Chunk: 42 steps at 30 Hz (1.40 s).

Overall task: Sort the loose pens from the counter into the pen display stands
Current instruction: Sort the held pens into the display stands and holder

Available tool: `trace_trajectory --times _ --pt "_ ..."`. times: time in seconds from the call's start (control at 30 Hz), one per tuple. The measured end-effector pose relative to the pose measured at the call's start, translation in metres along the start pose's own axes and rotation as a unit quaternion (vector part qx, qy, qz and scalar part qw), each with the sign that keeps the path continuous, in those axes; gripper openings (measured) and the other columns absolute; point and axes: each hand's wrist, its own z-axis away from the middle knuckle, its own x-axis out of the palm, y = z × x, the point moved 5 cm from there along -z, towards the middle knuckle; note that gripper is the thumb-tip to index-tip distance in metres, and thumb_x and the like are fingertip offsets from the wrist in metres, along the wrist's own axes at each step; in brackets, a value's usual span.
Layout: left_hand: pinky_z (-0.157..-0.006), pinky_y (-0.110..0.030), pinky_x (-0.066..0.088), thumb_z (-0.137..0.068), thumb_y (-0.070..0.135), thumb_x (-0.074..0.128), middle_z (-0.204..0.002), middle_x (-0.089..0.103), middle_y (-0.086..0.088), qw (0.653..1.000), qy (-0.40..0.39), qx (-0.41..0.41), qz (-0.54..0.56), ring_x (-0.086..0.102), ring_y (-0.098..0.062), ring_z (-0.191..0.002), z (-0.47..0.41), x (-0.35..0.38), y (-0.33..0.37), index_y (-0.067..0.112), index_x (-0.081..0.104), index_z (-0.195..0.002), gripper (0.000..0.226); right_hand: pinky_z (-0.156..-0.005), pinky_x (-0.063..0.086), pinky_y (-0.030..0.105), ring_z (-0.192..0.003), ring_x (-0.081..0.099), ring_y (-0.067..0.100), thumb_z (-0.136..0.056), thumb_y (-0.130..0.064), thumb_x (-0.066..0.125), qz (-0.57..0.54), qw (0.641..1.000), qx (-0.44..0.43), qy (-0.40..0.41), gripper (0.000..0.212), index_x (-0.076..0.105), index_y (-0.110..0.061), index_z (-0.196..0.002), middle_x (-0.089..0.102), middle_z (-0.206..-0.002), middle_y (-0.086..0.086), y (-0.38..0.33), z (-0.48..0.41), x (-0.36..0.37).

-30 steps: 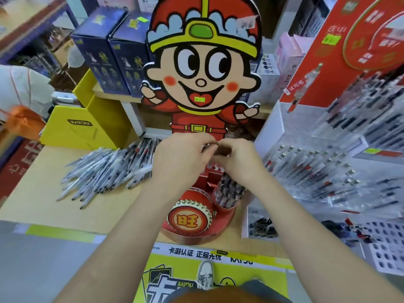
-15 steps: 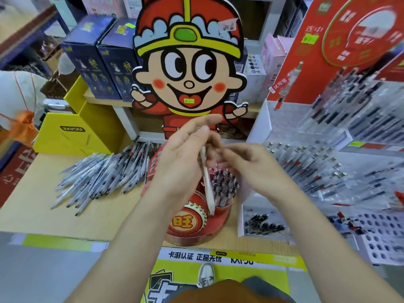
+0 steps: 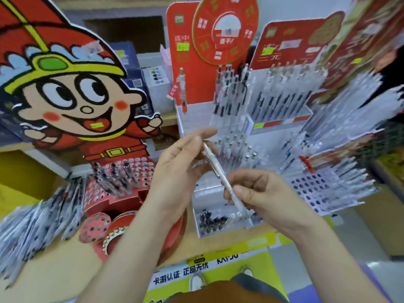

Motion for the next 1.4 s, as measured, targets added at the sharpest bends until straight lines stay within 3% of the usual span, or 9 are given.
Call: trace_trajectory --times 0.23,0.43,0.67,0.77,0.93,1.03,1.2,1.27,1.4 --pt "-0.068 -0.025 0.054 -0.083 0.021 0.057 -0.081 0.071 -0.004 0.997 -0.003 0.004 -0.073 0.066 -0.015 -0.077 -0.005 0.039 -0.023 0.016 0.078 -0.08 0.022 -0.061 0.048 0.015 -0.068 0.061 0.009 -0.076 0.003 0.074 0.009 0.998 -0.018 0.064 0.017 0.074 -0.014 -0.08 0.068 -0.074 0.002 0.003 0.021 -0.054" --pt "-0.067 -0.023 0.055 -0.072 0.019 0.071 -0.072 0.069 0.0 0.977 0.082 0.008 -0.197 0.063 -0.011 -0.067 0.006 0.059 -0.045 0.021 0.077 -0.088 0.017 -0.06 0.048 0.017 -0.065 0.058 0.007 -0.077 0.011 0.072 0.057 0.997 0.001 0.058 0.023 0.07 -0.013 -0.079 0.066 -0.07 -0.003 0.01 0.024 -0.088" --pt "-0.063 -0.017 0.053 -0.081 -0.004 0.067 -0.07 0.072 0.0 0.967 0.174 0.011 -0.187 0.066 -0.008 -0.067 0.007 0.073 -0.065 0.015 0.073 -0.089 0.022 -0.073 0.049 0.022 -0.074 0.06 0.009 -0.083 -0.003 0.073 0.157 0.988 -0.003 -0.002 0.02 0.071 -0.017 -0.097 0.064 -0.08 0.0 0.006 0.026 -0.109" --pt "-0.066 -0.019 0.054 -0.083 -0.004 0.064 -0.077 0.074 -0.001 0.974 0.158 0.012 -0.164 0.069 -0.01 -0.074 0.003 0.087 -0.073 0.016 0.072 -0.091 0.024 -0.08 0.055 0.031 -0.086 0.067 0.024 -0.084 -0.005 0.073 0.153 0.988 -0.002 0.008 0.019 0.073 -0.019 -0.096 0.071 -0.091 0.009 0.003 0.029 -0.123" --pt "-0.068 -0.022 0.054 -0.08 0.012 0.06 -0.095 0.075 -0.006 0.991 0.053 -0.018 -0.118 0.07 -0.015 -0.086 -0.007 0.12 -0.095 0.024 0.075 -0.099 0.027 -0.071 0.051 0.02 -0.074 0.068 0.01 -0.089 0.004 0.063 0.116 0.993 0.008 -0.004 0.02 0.073 -0.013 -0.094 0.073 -0.077 -0.002 0.005 0.045 -0.155" --pt "-0.059 -0.022 0.05 -0.077 0.014 0.064 -0.091 0.075 -0.003 0.987 0.0 -0.017 -0.163 0.065 -0.012 -0.076 -0.016 0.149 -0.108 0.026 0.074 -0.092 0.022 -0.077 0.057 0.03 -0.08 0.07 0.014 -0.092 0.001 0.059 0.088 0.995 0.043 0.001 0.02 0.073 -0.012 -0.097 0.075 -0.083 0.005 0.011 0.059 -0.184" --pt "-0.062 -0.024 0.052 -0.081 -0.003 0.066 -0.07 0.066 0.008 0.977 0.013 0.014 -0.212 0.059 -0.012 -0.065 -0.037 0.189 -0.128 0.015 0.066 -0.085 0.019 -0.07 0.053 0.019 -0.089 0.07 0.006 -0.091 -0.004 0.062 0.122 0.981 0.007 0.15 0.026 0.073 -0.028 -0.095 0.076 -0.091 -0.01 0.016 0.077 -0.247" --pt "-0.067 -0.028 0.054 -0.08 -0.002 0.069 -0.072 0.067 0.005 0.973 0.026 0.041 -0.225 0.061 -0.015 -0.067 -0.045 0.201 -0.129 0.016 0.067 -0.084 0.019 -0.065 0.049 0.012 -0.08 0.07 0.006 -0.091 0.001 0.061 0.13 0.952 -0.055 0.27 0.028 0.073 -0.025 -0.092 0.076 -0.084 -0.009 0.007 0.091 -0.282" --pt "-0.067 -0.015 0.051 -0.079 -0.001 0.073 -0.071 0.069 0.006 0.971 0.042 0.074 -0.223 0.066 -0.007 -0.069 -0.064 0.231 -0.138 0.018 0.069 -0.083 0.02 -0.07 0.044 0.007 -0.076 0.062 -0.002 -0.09 0.0 0.062 0.217 0.875 -0.095 0.423 0.03 0.069 -0.029 -0.09 0.071 -0.086 -0.008 0.009 0.112 -0.343"
